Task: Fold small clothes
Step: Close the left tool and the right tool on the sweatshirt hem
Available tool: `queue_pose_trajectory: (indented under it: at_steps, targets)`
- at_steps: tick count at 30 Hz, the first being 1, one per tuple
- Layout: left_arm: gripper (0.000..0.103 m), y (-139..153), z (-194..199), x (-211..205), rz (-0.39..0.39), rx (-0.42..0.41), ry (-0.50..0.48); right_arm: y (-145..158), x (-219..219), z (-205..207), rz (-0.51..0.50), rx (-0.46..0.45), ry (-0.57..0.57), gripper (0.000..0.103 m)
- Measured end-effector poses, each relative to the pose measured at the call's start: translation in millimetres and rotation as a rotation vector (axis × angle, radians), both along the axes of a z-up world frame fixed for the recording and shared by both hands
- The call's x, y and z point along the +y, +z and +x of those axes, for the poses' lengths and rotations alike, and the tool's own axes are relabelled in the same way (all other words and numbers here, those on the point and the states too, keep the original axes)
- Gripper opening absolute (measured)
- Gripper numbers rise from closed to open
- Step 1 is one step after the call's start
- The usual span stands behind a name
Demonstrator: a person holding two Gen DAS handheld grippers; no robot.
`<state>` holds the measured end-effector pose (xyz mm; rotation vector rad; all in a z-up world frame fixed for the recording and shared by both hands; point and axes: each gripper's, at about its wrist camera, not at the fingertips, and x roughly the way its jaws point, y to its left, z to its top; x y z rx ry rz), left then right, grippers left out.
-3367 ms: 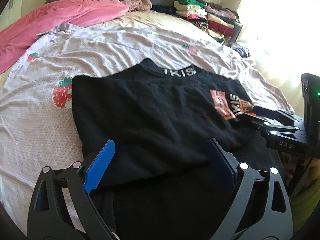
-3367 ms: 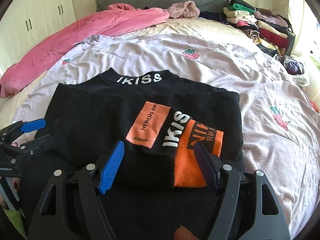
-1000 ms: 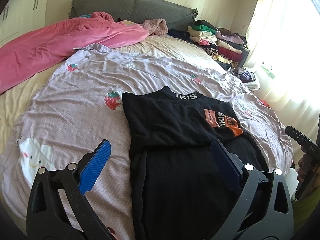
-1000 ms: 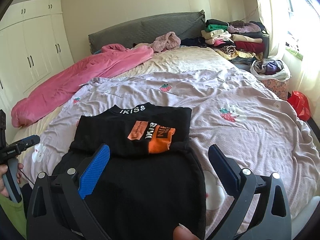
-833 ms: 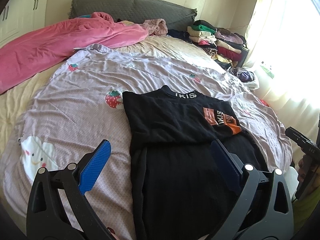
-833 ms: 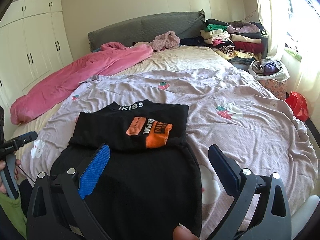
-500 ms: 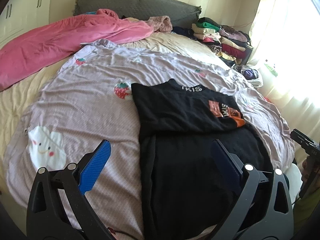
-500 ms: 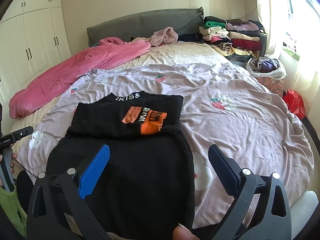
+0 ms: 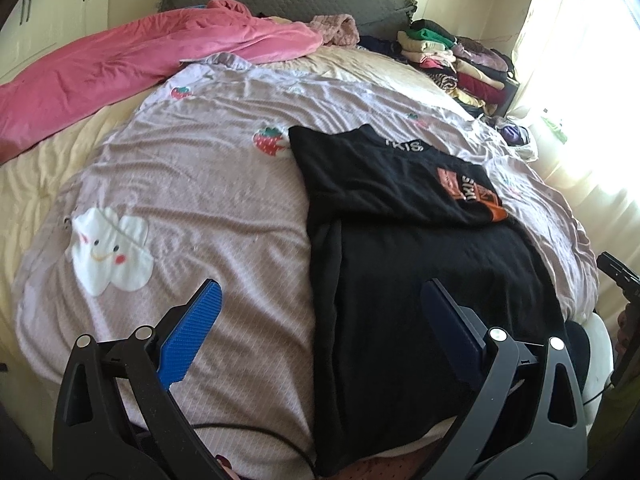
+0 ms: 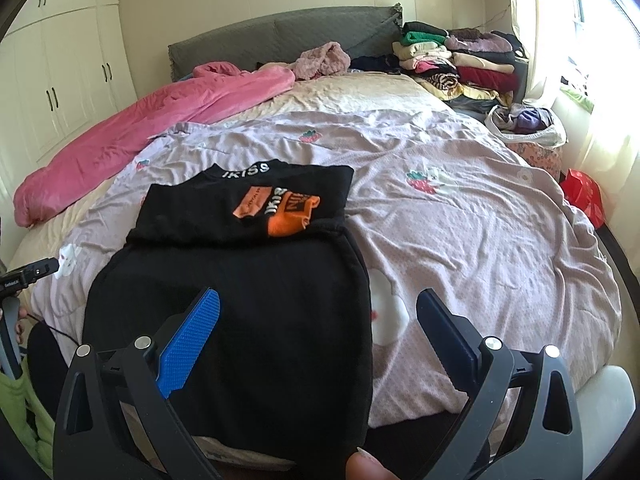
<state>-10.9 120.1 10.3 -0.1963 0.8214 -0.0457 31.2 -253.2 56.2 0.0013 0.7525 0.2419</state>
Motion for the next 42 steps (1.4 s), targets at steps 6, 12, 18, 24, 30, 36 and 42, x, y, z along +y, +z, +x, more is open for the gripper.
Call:
queue_pose_trajectory:
  at_steps: [6,12,18,24,30,36,42]
  targets:
    - [0.093,-6,-8,-2,0.003,0.017,-0.006,-8,-5,-8,-0.011,0.020,-0.003,0.098]
    - [0.093,-14,-14,-6,0.001,0.031,-0.014,-21,-10,-12,-0.026,0.057,-0.005,0.098]
    - [0.093,-28,-20,-12,0.003,0.064,-0.032,-39,-10,-17,-0.053,0.113,0.019,0.098]
    - [0.093,-39,-27,-16,0.008,0.089,-0.050,-56,-12,-24,-0.076,0.157,0.032,0.097]
    - [0.086,-44,-34,-16,0.004,0.097,-0.052,-66,-16,-27,-0.067,0.185,0.046,0.087]
    - [0.071,-54,-38,-21,-0.001,0.130,-0.077,-73,-14,-26,-0.060,0.214,0.065,0.078]
    - [0.054,-64,-43,-31,-0.005,0.149,-0.108,-86,-13,-21,-0.061,0.251,0.074,0.060]
